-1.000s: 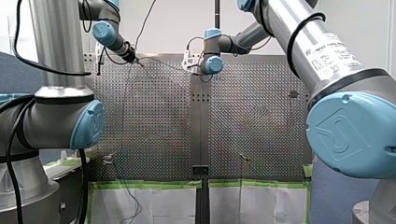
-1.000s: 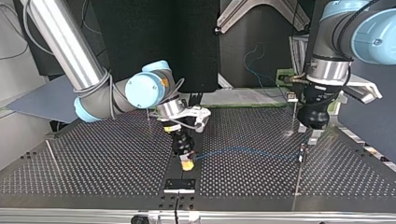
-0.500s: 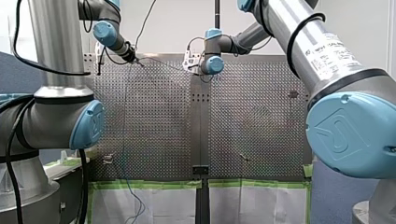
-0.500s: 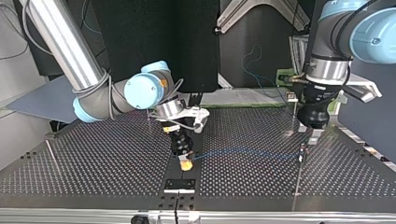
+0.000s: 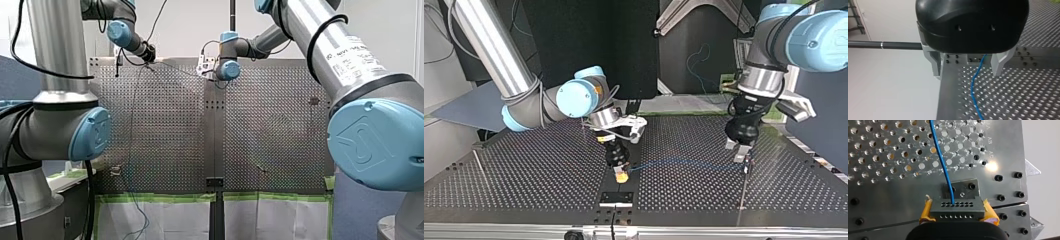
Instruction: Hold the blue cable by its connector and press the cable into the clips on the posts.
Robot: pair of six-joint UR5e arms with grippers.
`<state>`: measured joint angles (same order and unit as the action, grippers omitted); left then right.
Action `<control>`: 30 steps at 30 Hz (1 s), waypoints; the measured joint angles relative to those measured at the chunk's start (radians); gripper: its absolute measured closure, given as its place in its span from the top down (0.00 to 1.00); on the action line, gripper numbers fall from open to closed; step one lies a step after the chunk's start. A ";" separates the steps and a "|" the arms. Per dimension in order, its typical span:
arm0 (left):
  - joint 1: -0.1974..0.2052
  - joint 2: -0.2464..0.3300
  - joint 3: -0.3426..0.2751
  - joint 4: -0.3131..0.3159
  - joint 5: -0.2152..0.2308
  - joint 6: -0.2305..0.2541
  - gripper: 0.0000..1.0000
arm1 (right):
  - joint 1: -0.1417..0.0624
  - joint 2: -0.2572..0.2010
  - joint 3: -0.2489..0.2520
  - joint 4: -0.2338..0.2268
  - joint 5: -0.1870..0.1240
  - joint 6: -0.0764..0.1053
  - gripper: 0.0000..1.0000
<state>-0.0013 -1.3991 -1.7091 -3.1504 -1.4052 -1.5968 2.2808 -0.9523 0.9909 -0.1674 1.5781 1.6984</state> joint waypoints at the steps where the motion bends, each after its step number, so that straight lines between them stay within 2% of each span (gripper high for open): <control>1: -0.009 -0.009 0.008 0.008 -0.009 -0.008 1.00 | 0.000 0.000 0.000 0.000 0.000 0.000 0.00; 5: -0.050 -0.050 0.034 0.038 -0.049 -0.031 1.00 | -0.002 0.000 0.000 0.001 -0.001 0.000 0.00; 16: -0.147 -0.141 0.043 0.045 -0.145 -0.012 1.00 | -0.006 0.000 0.000 0.000 -0.001 0.000 0.00; 26: -0.235 -0.153 0.044 0.106 -0.236 -0.016 1.00 | -0.006 0.002 -0.001 0.000 -0.001 0.000 0.00; 30: -0.241 -0.160 0.045 0.120 -0.272 -0.015 1.00 | -0.007 0.003 0.000 0.001 -0.001 -0.001 0.00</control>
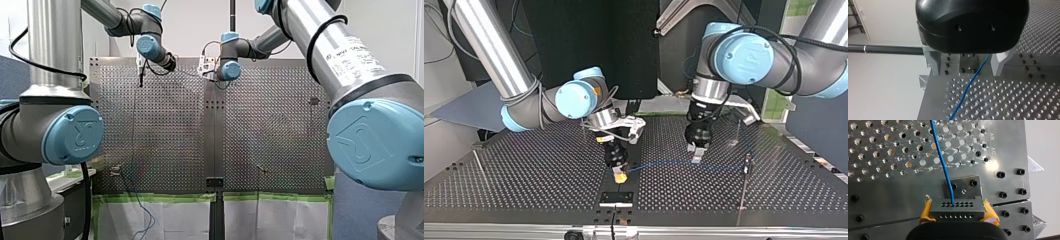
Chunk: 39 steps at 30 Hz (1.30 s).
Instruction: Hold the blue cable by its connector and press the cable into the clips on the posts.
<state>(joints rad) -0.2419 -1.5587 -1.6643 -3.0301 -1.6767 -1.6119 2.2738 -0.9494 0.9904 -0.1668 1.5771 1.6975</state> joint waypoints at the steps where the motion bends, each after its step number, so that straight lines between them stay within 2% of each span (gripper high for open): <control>1: 0.002 -0.004 0.002 0.001 -0.008 -0.001 1.00 | 0.000 0.000 0.000 0.000 0.000 0.000 0.00; 8: 0.021 -0.053 0.042 0.000 -0.075 0.010 1.00 | -0.001 0.000 0.000 0.001 0.000 -0.001 0.00; 17: 0.025 -0.065 0.078 0.034 -0.145 0.038 1.00 | -0.001 0.001 0.000 0.000 0.000 -0.003 0.00; 22: 0.028 -0.070 0.080 0.045 -0.153 0.041 1.00 | -0.001 0.001 0.000 -0.001 0.000 -0.004 0.00; 28: 0.030 -0.107 0.095 0.042 -0.147 0.051 1.00 | 0.000 0.001 0.000 0.000 0.000 -0.004 0.00; 39: 0.030 -0.122 0.133 0.044 -0.181 0.056 1.00 | -0.001 0.001 0.000 0.001 -0.001 -0.005 0.00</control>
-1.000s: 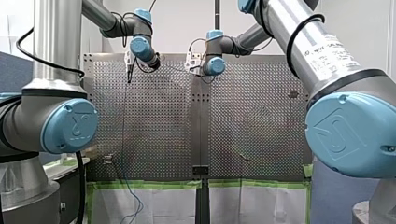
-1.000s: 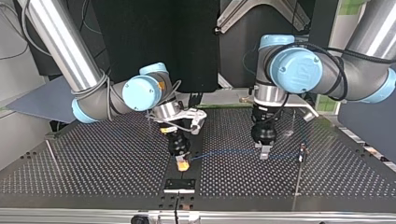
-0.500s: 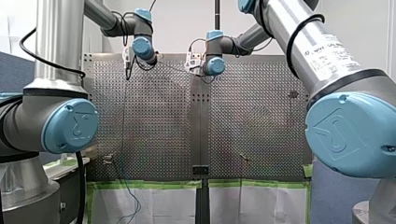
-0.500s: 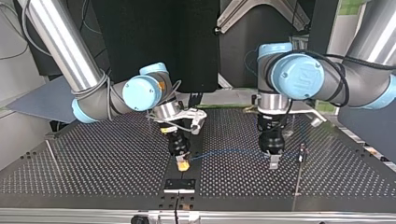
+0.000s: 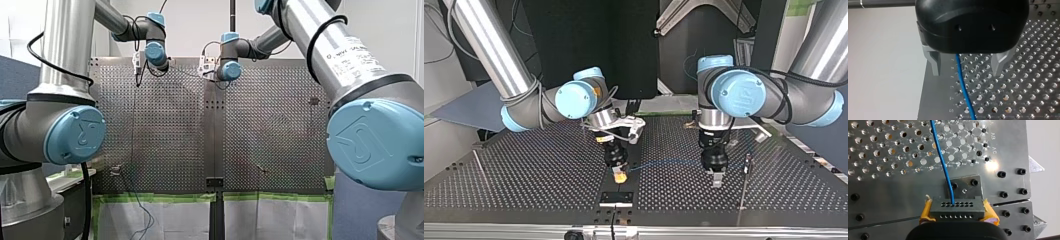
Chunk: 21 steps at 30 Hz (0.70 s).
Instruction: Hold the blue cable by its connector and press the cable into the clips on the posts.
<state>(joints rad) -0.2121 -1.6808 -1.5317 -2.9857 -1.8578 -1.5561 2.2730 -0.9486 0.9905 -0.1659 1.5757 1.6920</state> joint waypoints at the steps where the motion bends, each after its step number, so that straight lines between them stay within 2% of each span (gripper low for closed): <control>1: 0.000 0.000 0.001 0.000 -0.001 0.000 1.00 | 0.000 0.000 0.000 0.000 0.000 0.000 0.00; 8: -0.001 0.000 0.001 0.000 -0.008 0.006 1.00 | 0.000 0.001 0.000 0.000 0.000 -0.001 0.00; 9: -0.001 0.000 0.001 0.001 -0.009 0.007 0.92 | 0.000 0.001 0.000 0.000 0.000 -0.002 0.00; 10: -0.002 0.000 0.001 0.001 -0.010 0.007 0.92 | 0.000 0.001 0.000 0.000 0.000 -0.002 0.00; 11: -0.002 0.000 0.001 0.001 -0.013 0.007 0.65 | 0.000 0.001 0.000 0.000 0.000 -0.002 0.00; 13: -0.003 0.000 0.001 0.000 -0.019 0.008 0.24 | 0.000 0.001 0.000 0.000 0.000 -0.002 0.00; 14: -0.004 0.000 0.001 0.000 -0.025 0.008 0.24 | 0.000 0.001 0.000 0.000 0.000 -0.002 0.00; 15: -0.004 0.000 0.001 0.000 -0.030 0.009 0.02 | 0.000 0.001 0.000 0.001 0.000 -0.003 0.00; 21: -0.007 0.001 0.001 0.002 -0.076 0.017 0.02 | 0.000 0.001 0.000 0.001 0.000 -0.003 0.00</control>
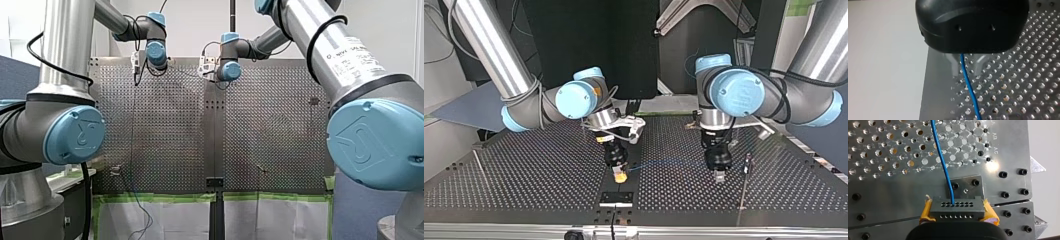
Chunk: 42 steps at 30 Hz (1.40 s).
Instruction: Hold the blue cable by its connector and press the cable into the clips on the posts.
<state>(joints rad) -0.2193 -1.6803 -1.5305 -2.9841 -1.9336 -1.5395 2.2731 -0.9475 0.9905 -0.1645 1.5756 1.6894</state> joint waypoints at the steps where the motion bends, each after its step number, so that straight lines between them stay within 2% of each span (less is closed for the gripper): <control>1: 0.000 0.000 0.000 0.001 -0.007 0.001 0.02 | 0.000 0.000 0.000 0.000 0.000 0.000 0.00; 5: -0.008 0.000 -0.006 0.015 -0.025 0.016 0.02 | 0.000 0.000 0.001 0.000 0.000 0.000 0.00; 13: -0.013 -0.001 -0.013 0.034 -0.026 0.020 0.02 | 0.000 0.001 0.008 0.000 0.001 -0.002 0.00; 19: -0.021 -0.002 -0.047 0.068 -0.025 0.029 0.02 | 0.000 0.001 0.036 -0.001 0.011 -0.006 0.00; 24: -0.037 -0.026 -0.088 0.107 -0.030 0.035 0.02 | 0.002 0.001 0.073 -0.002 0.017 -0.005 0.00; 31: -0.064 -0.083 -0.149 0.159 -0.040 0.043 0.02 | 0.015 0.001 0.135 -0.013 0.060 -0.009 0.00; 34: -0.072 -0.095 -0.173 0.182 -0.040 0.043 0.02 | 0.018 0.000 0.165 -0.024 0.081 -0.017 0.00; 42: -0.095 -0.143 -0.240 0.248 -0.036 0.043 0.02 | 0.019 0.000 0.241 -0.089 0.114 -0.028 0.00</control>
<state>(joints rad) -0.3148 -1.8236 -1.7704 -2.7357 -1.9693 -1.4968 2.2923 -0.9471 1.2317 -0.2535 1.6897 1.6616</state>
